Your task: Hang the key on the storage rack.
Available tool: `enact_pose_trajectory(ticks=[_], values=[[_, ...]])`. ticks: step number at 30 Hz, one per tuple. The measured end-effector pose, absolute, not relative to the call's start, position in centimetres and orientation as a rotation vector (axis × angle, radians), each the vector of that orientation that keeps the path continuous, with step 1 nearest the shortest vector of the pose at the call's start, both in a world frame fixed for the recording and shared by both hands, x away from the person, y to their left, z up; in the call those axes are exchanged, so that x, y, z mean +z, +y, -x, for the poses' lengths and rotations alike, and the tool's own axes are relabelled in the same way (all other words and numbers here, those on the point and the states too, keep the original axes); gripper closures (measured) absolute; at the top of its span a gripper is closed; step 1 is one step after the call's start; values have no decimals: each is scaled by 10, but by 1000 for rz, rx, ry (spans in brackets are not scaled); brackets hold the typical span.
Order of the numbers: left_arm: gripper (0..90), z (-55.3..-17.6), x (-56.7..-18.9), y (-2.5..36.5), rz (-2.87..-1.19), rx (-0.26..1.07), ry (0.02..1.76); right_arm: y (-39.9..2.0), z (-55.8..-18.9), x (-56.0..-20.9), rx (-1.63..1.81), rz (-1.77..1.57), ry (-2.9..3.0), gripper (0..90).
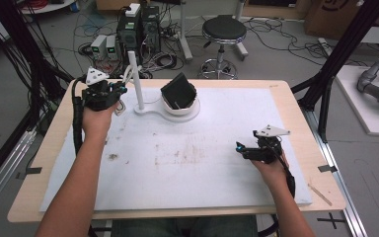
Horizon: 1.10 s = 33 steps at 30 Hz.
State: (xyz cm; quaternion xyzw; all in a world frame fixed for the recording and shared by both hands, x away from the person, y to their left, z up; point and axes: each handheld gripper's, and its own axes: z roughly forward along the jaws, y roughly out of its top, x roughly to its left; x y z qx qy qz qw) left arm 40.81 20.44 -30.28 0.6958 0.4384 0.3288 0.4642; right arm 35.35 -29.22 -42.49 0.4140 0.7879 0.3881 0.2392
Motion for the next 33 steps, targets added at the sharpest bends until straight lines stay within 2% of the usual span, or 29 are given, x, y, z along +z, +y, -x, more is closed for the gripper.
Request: enact_pose_trajectory(ticks=[10,11,16,18,23,26,33], values=[[791,-419,-315,199,-1737,820,1114,-293,-353,-424,1067,-1139,2154,182],[737,-419,-315,198,-1739,825,1115,-294,-353,-424,1070,-1137,2153,182],[649,-415,-312,198,-1736,828,1107,-294,-352,-424,1064,-1135,2156,182],[587,-413,-312,197,-1743,819,1109,-294,-352,-424,1067,-1129,2152,182],[516,-406,-312,197,-1746,796,1083,-294,-352,-424,1072,-1128,2148,182],[428,-401,-318,196,-1758,771,1068,-294,-352,-423,1074,-1128,2147,182],[359,-385,-333,198,-1775,669,1017,-294,-353,-424,1077,-1133,2146,182]])
